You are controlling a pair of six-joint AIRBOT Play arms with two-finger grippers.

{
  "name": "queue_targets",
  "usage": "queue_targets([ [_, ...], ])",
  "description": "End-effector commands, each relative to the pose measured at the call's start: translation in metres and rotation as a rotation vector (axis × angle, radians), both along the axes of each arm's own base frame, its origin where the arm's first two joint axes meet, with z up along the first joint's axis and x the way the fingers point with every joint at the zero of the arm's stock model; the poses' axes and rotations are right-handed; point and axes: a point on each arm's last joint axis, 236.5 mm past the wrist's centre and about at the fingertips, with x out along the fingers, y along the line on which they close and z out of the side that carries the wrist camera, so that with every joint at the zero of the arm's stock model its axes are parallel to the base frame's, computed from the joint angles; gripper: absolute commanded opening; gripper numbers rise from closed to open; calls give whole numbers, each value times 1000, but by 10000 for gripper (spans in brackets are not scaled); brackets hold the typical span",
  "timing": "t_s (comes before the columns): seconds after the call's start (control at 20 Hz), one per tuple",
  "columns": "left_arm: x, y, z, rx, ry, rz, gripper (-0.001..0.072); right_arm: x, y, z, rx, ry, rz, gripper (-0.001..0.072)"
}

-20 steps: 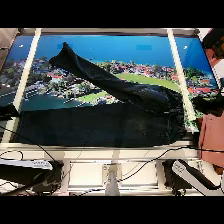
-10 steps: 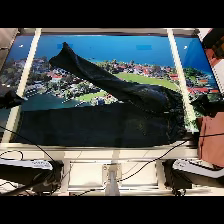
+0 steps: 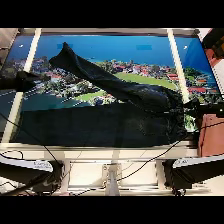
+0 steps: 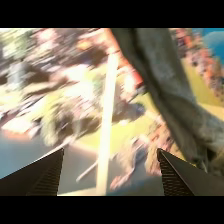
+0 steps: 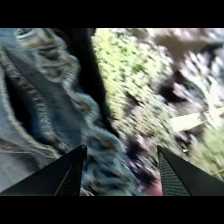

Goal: Fold the clothes and pants, and hang the long-sleeved shirts on hangers.

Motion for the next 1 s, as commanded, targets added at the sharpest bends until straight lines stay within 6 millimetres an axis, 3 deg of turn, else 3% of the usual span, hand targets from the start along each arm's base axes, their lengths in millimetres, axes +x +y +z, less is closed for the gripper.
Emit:
queue_targets([
  [0.0,43,-27,7,45,-97,51,659,17,2,-14,-15,-18,82,531],
  [0.15,69,-36,3,151,-153,93,637,29,11,-20,-17,-22,123,530],
  [0.25,72,-49,-13,221,-143,54,636,31,23,-25,-18,-27,176,517],
  [0.3,73,-60,-22,226,-131,27,636,33,29,-25,-24,-43,211,403],
  [0.35,73,-71,-31,220,-117,6,636,35,33,-26,-36,-60,243,91],
  [0.4,77,-81,-42,221,-107,-5,636,37,34,-27,-44,-62,247,31],
  [0.6,104,-102,-75,272,-133,42,617,38,35,-26,-48,-65,252,34],
  [0.7,123,-92,-81,323,-179,120,413,39,35,-26,-50,-66,252,34],
  [0.75,129,-89,-84,335,-189,139,404,39,35,-26,-49,-66,253,34],
  [0.85,139,-85,-88,318,-168,160,280,38,35,-26,-49,-66,252,34],
  [0.95,153,-75,-89,319,-151,201,281,38,35,-26,-49,-66,253,34],
])
